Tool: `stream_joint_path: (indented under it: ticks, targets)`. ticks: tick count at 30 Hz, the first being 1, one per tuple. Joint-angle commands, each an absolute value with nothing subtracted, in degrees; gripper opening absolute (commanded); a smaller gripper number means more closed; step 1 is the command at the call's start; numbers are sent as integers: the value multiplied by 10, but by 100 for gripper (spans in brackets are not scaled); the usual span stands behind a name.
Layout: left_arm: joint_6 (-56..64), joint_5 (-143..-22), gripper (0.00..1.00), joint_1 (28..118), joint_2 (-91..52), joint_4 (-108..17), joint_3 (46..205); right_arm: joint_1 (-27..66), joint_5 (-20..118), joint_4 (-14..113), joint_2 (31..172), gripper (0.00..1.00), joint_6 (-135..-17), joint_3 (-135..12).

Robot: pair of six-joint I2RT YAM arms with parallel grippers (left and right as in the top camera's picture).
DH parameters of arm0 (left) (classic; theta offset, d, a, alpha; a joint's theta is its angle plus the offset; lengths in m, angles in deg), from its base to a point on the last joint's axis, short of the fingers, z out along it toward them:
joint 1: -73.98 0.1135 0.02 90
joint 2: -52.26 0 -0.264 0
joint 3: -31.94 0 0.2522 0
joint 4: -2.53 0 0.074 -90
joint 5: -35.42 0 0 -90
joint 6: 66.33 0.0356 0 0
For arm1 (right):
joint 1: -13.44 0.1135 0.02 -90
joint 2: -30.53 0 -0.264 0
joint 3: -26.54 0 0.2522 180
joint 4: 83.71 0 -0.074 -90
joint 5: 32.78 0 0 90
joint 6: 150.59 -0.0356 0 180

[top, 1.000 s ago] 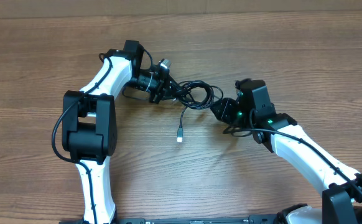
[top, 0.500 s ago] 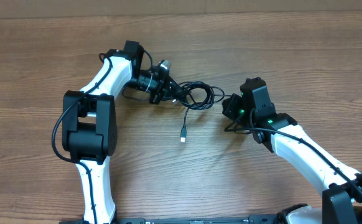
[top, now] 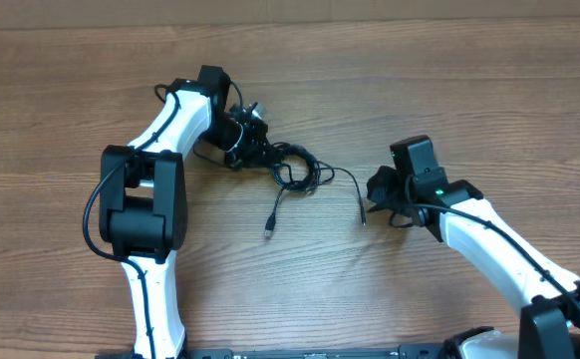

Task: Untangle cables

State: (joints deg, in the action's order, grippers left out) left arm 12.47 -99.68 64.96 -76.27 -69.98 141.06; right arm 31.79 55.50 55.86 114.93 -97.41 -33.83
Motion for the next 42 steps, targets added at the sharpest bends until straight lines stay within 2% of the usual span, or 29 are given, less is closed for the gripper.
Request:
stream_joint_path:
  ticks: [1, 3, 6, 10, 18, 24, 34, 36, 42]
  targets:
    - [245, -1071, 4, 649, -768, -712, 1415, 304, 537, 569, 1105, 62, -950, -367]
    - [292, -1126, 4, 649, -768, -724, 1415, 301, 537, 567, 1109, 66, -946, -367]
    - [334, -1175, 4, 649, -768, -740, 1415, 301, 511, 561, 1113, 66, -946, -367]
    - [334, -1181, 4, 650, -768, -740, 1415, 303, 408, 549, 1113, 66, -946, -365]
    - [333, -1188, 4, 650, -768, -741, 1415, 351, 403, 533, 1113, 66, -946, -360]
    - [333, -1196, 4, 649, -768, -751, 1415, 379, 570, 565, 1118, 66, -950, -360]
    - [334, -1232, 4, 649, -768, -770, 1415, 380, 576, 656, 1184, 60, -950, -360]
    - [334, -1237, 4, 649, -768, -774, 1415, 380, 613, 670, 1184, 56, -950, -360]
    - [334, -1237, 4, 649, -768, -775, 1415, 378, 740, 585, 1185, 52, -950, -360]
